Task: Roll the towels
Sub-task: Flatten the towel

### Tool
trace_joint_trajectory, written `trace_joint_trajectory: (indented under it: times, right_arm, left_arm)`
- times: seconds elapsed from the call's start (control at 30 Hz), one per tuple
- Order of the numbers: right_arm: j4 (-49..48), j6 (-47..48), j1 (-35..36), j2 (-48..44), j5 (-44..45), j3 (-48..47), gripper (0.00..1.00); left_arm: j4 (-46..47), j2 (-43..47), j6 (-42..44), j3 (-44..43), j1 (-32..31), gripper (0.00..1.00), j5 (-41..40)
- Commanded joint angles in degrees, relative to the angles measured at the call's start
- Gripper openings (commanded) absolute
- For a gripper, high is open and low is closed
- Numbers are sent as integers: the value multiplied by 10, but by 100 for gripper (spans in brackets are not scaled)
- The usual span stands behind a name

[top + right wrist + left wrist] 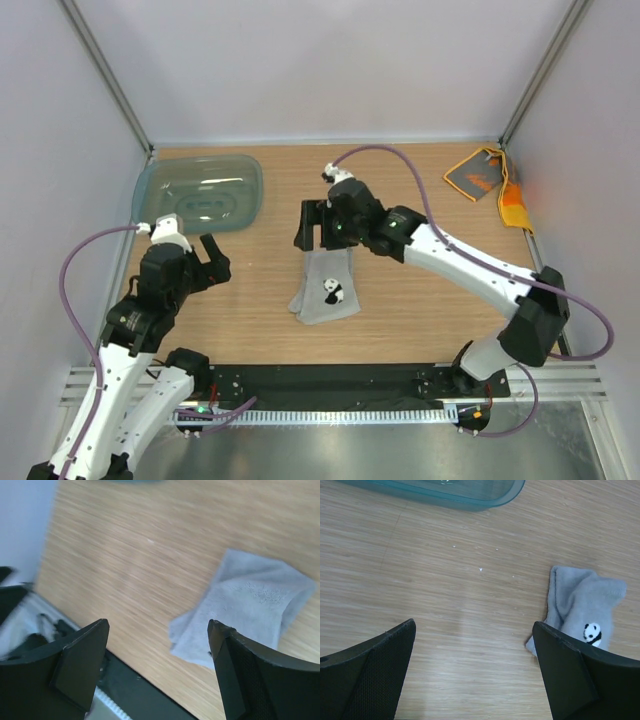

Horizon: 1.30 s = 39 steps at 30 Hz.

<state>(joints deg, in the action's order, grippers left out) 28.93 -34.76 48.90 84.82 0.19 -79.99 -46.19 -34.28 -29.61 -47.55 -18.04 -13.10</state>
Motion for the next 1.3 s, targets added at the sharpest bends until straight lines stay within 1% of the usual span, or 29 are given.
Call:
trace_joint_trajectory:
  times: [0.0, 0.07, 0.1, 0.13, 0.2, 0.27, 0.3, 0.33, 0.4, 0.43, 0.47, 0.5, 0.53, 0.57, 0.6, 0.63, 0.67, 0.7, 0.73, 0.77, 0.8, 0.83, 0.93, 0.97, 1.0, 1.07, 1.13, 1.27]
  right_arm:
    - [72, 6, 2, 33, 54, 66, 88]
    - [63, 1, 2, 24, 82, 85, 87]
    - [63, -3, 2, 13, 95, 98, 88]
    - [70, -6, 1, 8, 125, 103, 87]
    - [87, -12, -7, -1, 161, 113, 87]
    - [106, -22, -18, -18, 206, 133, 88]
    - [110, -27, -37, -28, 219, 144, 88]
    - [111, -40, -49, -49, 229, 156, 89]
    - [104, -54, -85, -81, 240, 202, 92]
    - [91, -60, -130, -96, 235, 219, 93]
    - [84, -65, -152, -130, 224, 235, 93]
    - [75, -66, -171, -144, 219, 267, 93]
    - [61, -67, -190, -160, 215, 280, 94]
    - [57, -64, -214, -177, 213, 297, 95]
    - [56, -62, -225, -185, 207, 301, 95]
    - [65, -61, -233, -186, 206, 301, 95]
    - [69, -56, -244, -190, 206, 302, 95]
    - [72, -50, -246, -192, 207, 302, 95]
    - [83, -47, -249, -193, 213, 302, 95]
    - [90, -46, -253, -196, 220, 302, 95]
    - [94, -44, -256, -207, 227, 302, 96]
    - [97, -42, -260, -216, 233, 305, 96]
    - [104, -35, -285, -248, 237, 312, 96]
    - [106, -32, -289, -253, 239, 312, 96]
    - [110, -25, -300, -259, 238, 312, 96]
    - [112, -17, -307, -269, 238, 312, 96]
    - [114, -9, -316, -272, 237, 314, 96]
    - [112, -3, -330, -274, 222, 320, 96]
  left_arm:
    - [-1, -3, -1, -21, -2, 100, -8]
    - [3, -8, 4, -22, -1, 94, 7]
    - [8, -13, 6, -25, -2, 91, 34]
    - [8, -22, 6, -26, -2, 86, 43]
    - [-2, -66, -2, -38, -8, 85, 55]
    - [-14, -114, -7, -51, -21, 81, 52]
    - [-27, -126, -13, -63, -48, 79, 31]
    - [-28, -135, -22, -66, -65, 79, 19]
    - [-22, -156, -54, -73, -123, 79, -22]
    - [-20, -166, -64, -81, -193, 83, -70]
    - [-18, -179, -75, -90, -228, 84, -96]
    - [-14, -215, -96, -97, -259, 86, -115]
    - [-14, -236, -105, -105, -321, 88, -129]
    - [-12, -261, -113, -126, -347, 89, -154]
    - [-9, -291, -122, -138, -374, 89, -163]
    - [-7, -346, -138, -153, -395, 89, -173]
    - [-6, -380, -144, -182, -430, 89, -184]
    - [-7, -408, -152, -201, -443, 89, -193]
    - [-7, -465, -164, -219, -454, 89, -197]
    - [-6, -490, -165, -255, -470, 89, -192]
    - [0, -515, -165, -273, -475, 88, -187]
    - [1, -566, -164, -291, -480, 88, -184]
    - [1, -635, -158, -360, -497, 85, -158]
    - [0, -675, -156, -376, -500, 85, -149]
    - [-5, -691, -156, -402, -507, 85, -139]
    - [-9, -734, -158, -422, -511, 85, -126]
    - [-13, -757, -162, -445, -517, 84, -115]
    - [-26, -798, -172, -468, -523, 83, -105]
